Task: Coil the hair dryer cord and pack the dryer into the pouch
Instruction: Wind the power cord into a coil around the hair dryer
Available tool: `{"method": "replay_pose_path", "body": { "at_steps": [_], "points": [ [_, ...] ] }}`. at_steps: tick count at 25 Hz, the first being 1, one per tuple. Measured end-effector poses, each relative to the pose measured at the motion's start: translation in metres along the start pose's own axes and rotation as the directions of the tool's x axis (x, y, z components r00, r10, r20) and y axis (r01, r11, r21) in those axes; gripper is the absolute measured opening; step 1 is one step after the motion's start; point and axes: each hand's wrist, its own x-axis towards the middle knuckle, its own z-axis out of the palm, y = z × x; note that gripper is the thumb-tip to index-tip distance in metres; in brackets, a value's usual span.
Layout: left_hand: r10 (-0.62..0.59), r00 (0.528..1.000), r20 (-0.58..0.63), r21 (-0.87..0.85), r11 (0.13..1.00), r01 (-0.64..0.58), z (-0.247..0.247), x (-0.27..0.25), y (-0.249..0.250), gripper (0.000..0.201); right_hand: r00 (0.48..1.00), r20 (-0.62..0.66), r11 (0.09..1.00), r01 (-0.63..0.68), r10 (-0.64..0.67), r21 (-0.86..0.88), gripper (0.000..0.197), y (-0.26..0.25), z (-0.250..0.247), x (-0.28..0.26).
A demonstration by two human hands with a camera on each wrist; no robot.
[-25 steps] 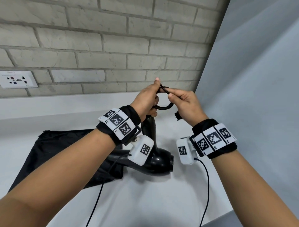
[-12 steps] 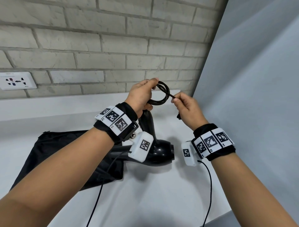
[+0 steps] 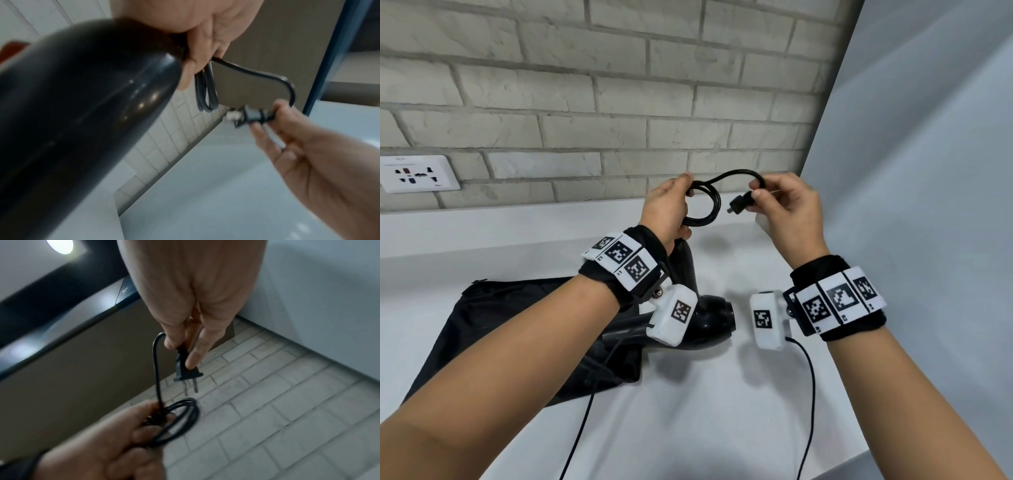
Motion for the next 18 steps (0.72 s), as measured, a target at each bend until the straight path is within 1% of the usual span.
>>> {"method": "replay_pose_path", "body": {
  "at_steps": [2,3,4,5,6,8,9,10,12,15,16,18],
  "points": [
    [-0.009,1.0,0.016,0.016,1.0,0.009,0.004,-0.002,-0.005,0.033,1.0,0.008,0.986,-0.026,0.025,0.164,0.022,-0.006,0.009,-0.004],
    [-0.014,1.0,0.021,0.025,1.0,0.013,0.005,-0.003,-0.006,0.033,0.999,0.02,0.977,-0.05,0.047,0.208,0.022,-0.006,0.013,-0.006],
    [-0.02,0.999,0.026,0.03,0.999,0.019,0.005,-0.004,-0.006,0.032,0.998,0.029,0.976,-0.056,0.051,0.21,0.022,-0.004,0.016,-0.008],
    [-0.028,0.999,0.033,0.028,0.999,0.027,0.004,-0.005,-0.005,0.032,0.999,0.027,0.989,-0.032,0.028,0.147,0.02,-0.001,0.018,-0.01],
    [-0.036,0.998,0.043,0.018,0.999,0.036,0.004,-0.005,-0.004,0.032,0.999,0.03,0.999,0.017,-0.017,0.029,0.018,0.003,0.019,-0.012],
    [-0.043,0.996,0.078,-0.004,0.999,0.044,0.004,-0.007,-0.001,0.033,0.991,0.088,0.97,0.121,-0.104,-0.21,0.011,0.008,0.022,-0.017],
    [-0.043,0.994,0.096,-0.003,0.999,0.043,0.005,-0.008,0.001,0.034,0.985,0.113,0.945,0.159,-0.132,-0.285,0.007,0.01,0.025,-0.02],
    [-0.039,0.993,0.112,0.004,0.999,0.038,0.006,-0.01,0.002,0.034,0.981,0.119,0.928,0.182,-0.151,-0.324,0.005,0.013,0.027,-0.023],
    [-0.021,0.991,0.129,0.024,1.0,0.018,0.008,-0.013,0.002,0.034,0.985,0.085,0.924,0.169,-0.148,-0.344,0.005,0.015,0.028,-0.026],
    [0.016,0.989,0.146,0.056,0.998,-0.024,0.01,-0.016,-0.004,0.034,0.999,0.032,0.944,0.041,-0.032,-0.327,0.015,0.017,0.025,-0.022],
    [0.02,0.987,0.162,0.06,0.998,-0.03,0.01,-0.018,-0.006,0.033,1.0,0.015,0.945,0.028,-0.024,-0.326,0.02,0.018,0.024,-0.02],
    [0.013,0.978,0.208,0.062,0.998,-0.027,0.01,-0.02,-0.006,0.03,0.996,-0.028,0.937,0.065,-0.08,-0.342,0.027,0.02,0.025,-0.021]
  ]
}}
